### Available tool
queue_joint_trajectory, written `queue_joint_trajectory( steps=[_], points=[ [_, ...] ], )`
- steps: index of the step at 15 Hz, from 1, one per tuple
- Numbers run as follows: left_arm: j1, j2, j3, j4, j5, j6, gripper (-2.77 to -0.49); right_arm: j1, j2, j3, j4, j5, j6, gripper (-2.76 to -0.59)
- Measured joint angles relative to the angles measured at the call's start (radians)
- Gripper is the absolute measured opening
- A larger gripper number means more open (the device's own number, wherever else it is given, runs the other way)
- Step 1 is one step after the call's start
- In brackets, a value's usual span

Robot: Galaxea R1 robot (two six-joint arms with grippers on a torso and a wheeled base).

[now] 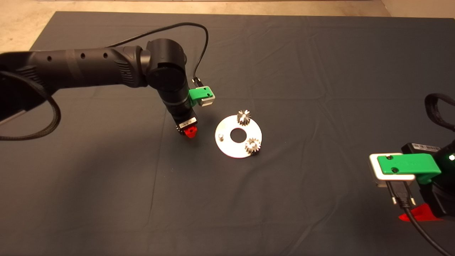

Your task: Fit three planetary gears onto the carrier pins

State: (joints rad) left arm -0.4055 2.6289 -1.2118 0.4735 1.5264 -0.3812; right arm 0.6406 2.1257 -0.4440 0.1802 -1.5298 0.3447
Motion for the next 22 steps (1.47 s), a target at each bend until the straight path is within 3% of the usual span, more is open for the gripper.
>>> queue_joint_trajectory(
  steps=[4,16,22],
  points=[
    [0.030,0.000,-0.012,0.002,0.000,0.007,-0.49,0.000,0.005,0.000,0.000,0.000,0.000,-1.73],
    [0.057,-0.006,-0.030,0.002,0.000,0.014,-0.49,0.000,0.017,0.000,0.000,0.000,0.000,-1.73],
    [0.060,-0.006,-0.043,0.003,0.000,0.023,-0.49,0.000,0.027,0.000,0.000,0.000,0.000,-1.73]
  ],
)
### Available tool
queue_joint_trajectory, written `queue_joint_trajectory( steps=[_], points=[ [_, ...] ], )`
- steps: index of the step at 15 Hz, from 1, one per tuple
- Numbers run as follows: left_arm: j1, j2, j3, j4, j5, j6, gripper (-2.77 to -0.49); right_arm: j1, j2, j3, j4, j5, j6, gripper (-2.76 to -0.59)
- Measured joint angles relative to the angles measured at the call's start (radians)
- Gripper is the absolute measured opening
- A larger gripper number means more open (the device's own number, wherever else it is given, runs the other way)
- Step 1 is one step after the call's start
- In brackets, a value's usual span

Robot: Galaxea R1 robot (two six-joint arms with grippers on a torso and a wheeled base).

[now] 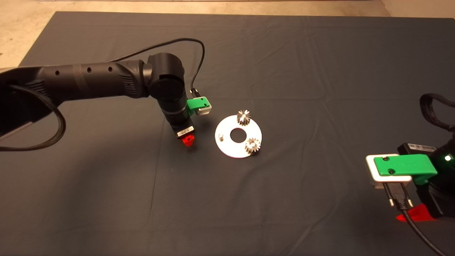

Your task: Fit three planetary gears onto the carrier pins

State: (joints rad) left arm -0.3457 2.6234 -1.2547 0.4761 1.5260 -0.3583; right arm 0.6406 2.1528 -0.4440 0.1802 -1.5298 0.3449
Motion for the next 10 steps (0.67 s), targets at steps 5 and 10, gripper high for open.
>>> queue_joint_trajectory(
  steps=[5,10],
  points=[
    [0.000,0.000,-0.014,0.000,0.000,0.008,-0.49,0.000,0.003,0.000,0.000,0.000,0.000,-1.73],
    [0.000,0.004,-0.038,0.000,-0.001,0.008,-0.49,0.000,0.014,0.000,0.000,0.000,0.000,-1.73]
  ],
)
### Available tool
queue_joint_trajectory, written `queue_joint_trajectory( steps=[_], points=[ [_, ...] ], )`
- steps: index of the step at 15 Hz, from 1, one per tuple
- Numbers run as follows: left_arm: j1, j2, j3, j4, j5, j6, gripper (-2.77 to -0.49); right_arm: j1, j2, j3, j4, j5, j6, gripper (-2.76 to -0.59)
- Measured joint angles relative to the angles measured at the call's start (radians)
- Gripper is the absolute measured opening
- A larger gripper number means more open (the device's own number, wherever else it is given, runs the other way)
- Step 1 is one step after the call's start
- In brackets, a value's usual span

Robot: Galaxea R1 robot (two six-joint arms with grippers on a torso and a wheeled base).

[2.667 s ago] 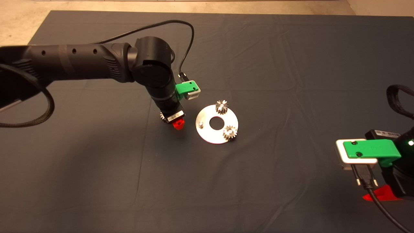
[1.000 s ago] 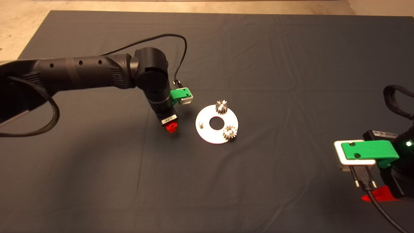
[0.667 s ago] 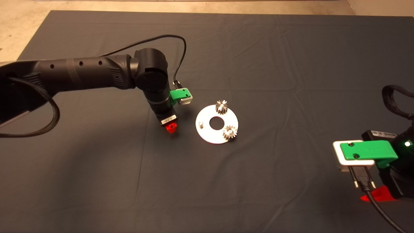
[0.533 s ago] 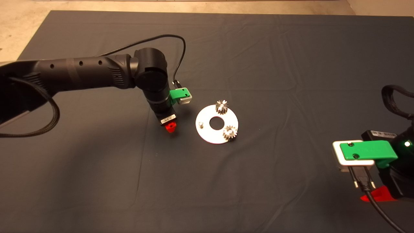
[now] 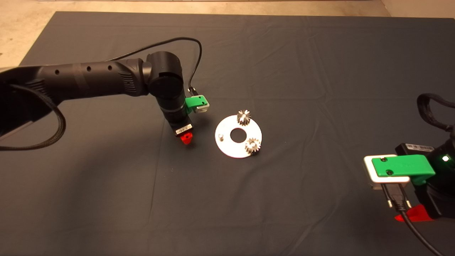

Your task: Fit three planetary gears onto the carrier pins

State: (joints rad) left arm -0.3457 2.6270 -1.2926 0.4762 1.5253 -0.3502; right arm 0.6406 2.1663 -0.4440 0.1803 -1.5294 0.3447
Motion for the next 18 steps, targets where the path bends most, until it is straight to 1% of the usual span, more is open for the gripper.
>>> queue_joint_trajectory(
  steps=[4,6,8,9,10,11,13,15,18],
  points=[
    [0.000,0.000,-0.009,0.000,0.000,0.000,-0.49,0.000,0.003,0.000,0.000,0.000,0.000,-1.73],
    [0.000,0.000,-0.010,0.000,0.000,-0.001,-0.59,0.000,0.003,0.000,0.000,0.000,0.000,-1.73],
    [0.000,0.000,-0.010,0.000,0.000,-0.003,-0.59,0.000,0.004,0.000,0.000,0.000,0.000,-1.73],
    [0.000,0.000,-0.010,0.000,-0.006,-0.003,-0.59,0.000,0.004,0.000,0.000,0.000,0.000,-1.73],
    [0.000,0.002,-0.011,0.000,-0.007,-0.004,-0.69,0.000,0.004,0.000,0.000,0.000,0.000,-1.73],
    [0.000,0.004,-0.011,0.000,-0.008,-0.004,-0.73,0.000,0.006,0.000,0.000,0.000,0.000,-1.73],
    [0.000,0.005,-0.012,0.000,-0.011,-0.010,-0.73,0.000,0.011,0.000,0.000,0.000,0.000,-1.73],
    [0.000,0.005,-0.013,0.000,-0.011,-0.011,-0.88,0.000,0.017,0.000,0.000,0.000,0.000,-1.73],
    [0.000,0.005,-0.013,0.000,-0.012,-0.012,-0.88,0.000,0.020,0.000,0.000,0.000,0.000,-1.73]
  ],
)
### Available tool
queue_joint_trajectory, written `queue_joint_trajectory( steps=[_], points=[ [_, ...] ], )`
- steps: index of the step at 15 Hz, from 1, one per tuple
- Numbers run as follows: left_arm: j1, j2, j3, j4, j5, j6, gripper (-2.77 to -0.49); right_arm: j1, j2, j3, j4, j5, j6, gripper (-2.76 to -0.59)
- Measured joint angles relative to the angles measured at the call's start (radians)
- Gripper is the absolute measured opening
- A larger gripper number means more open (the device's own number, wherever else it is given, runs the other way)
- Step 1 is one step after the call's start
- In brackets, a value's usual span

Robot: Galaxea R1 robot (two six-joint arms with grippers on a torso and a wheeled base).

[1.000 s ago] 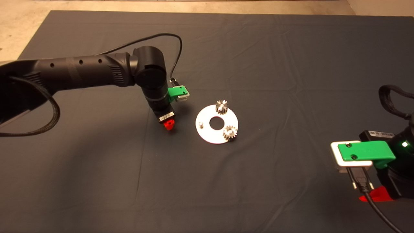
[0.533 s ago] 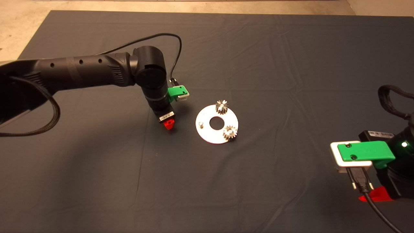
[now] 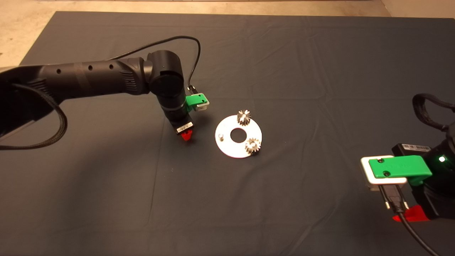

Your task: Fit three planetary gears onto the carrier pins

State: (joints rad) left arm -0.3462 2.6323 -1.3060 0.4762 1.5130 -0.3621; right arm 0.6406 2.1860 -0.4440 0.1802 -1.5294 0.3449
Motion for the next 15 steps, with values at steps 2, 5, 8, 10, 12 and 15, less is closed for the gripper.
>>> queue_joint_trajectory(
  steps=[2,5,8,10,12,15],
  points=[
    [0.000,0.000,0.000,0.000,0.000,0.000,-1.02,0.000,0.000,0.000,0.000,0.000,0.000,-1.73],
    [0.000,0.000,0.000,0.000,0.000,0.000,-1.11,0.000,0.000,0.000,0.000,0.000,0.000,-1.73],
    [0.000,0.000,0.000,0.000,0.000,0.000,-1.17,0.000,0.001,0.000,0.000,0.000,0.000,-1.73],
    [0.000,0.003,0.000,0.000,0.000,0.000,-1.17,0.000,0.003,-0.002,0.000,0.000,0.000,-1.73],
    [0.000,0.006,0.000,0.000,-0.001,-0.002,-1.28,0.000,0.004,-0.002,0.000,0.000,0.000,-1.73],
    [0.000,0.008,0.000,0.000,-0.001,-0.003,-1.32,0.000,0.006,-0.002,0.000,0.000,0.000,-1.73]
  ],
)
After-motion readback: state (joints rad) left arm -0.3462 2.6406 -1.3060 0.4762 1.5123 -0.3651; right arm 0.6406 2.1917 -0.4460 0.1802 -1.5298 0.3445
